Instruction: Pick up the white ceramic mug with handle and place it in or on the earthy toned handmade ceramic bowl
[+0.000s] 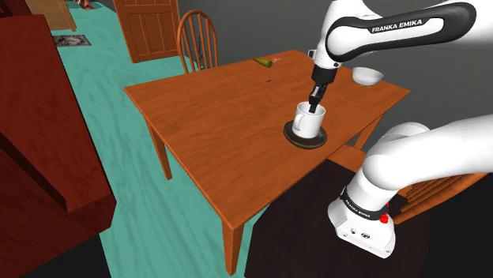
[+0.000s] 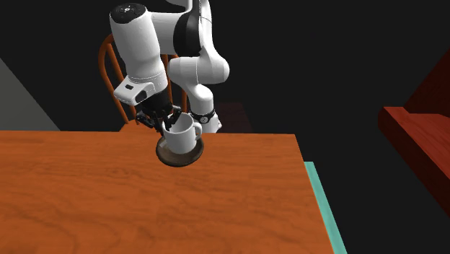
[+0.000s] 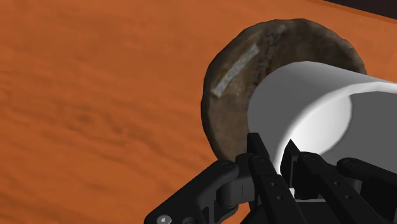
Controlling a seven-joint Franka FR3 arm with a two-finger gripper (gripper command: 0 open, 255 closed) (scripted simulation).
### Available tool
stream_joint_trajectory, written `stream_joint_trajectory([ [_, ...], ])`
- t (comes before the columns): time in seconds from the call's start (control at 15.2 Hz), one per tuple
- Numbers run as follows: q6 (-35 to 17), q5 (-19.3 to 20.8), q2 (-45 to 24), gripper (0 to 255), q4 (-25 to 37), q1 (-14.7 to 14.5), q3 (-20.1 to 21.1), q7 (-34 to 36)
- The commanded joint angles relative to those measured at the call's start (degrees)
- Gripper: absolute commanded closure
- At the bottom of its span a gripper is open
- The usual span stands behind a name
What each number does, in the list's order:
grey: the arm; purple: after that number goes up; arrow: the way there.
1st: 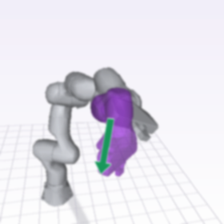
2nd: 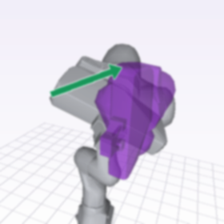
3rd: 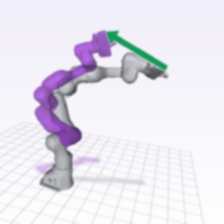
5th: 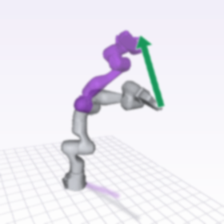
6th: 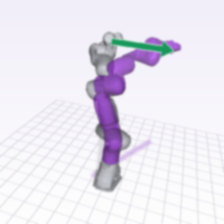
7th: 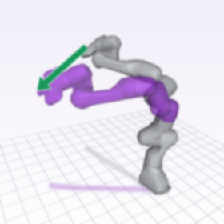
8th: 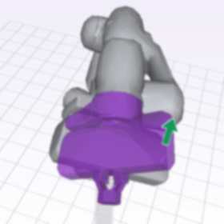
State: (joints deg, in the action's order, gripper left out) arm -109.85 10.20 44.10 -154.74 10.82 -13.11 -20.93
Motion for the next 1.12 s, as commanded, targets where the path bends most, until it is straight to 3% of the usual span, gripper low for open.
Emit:
stream_joint_trajectory([
  [0.0,-0.58,0.07,-0.19,255,-0.34,0.02,-0.09,0.00],
  [0.4,-0.58,0.07,-0.19,255,-0.34,0.02,-0.09,0.00],
  [0.46,-0.58,0.07,-0.19,0,-0.34,0.02,-0.09,0.01],
  [0.79,-0.58,0.07,-0.19,0,-0.34,0.02,-0.09,0.01],
  [1.06,7.09,-1.00,0.77,0,6.38,-0.44,1.02,-0.16],
])
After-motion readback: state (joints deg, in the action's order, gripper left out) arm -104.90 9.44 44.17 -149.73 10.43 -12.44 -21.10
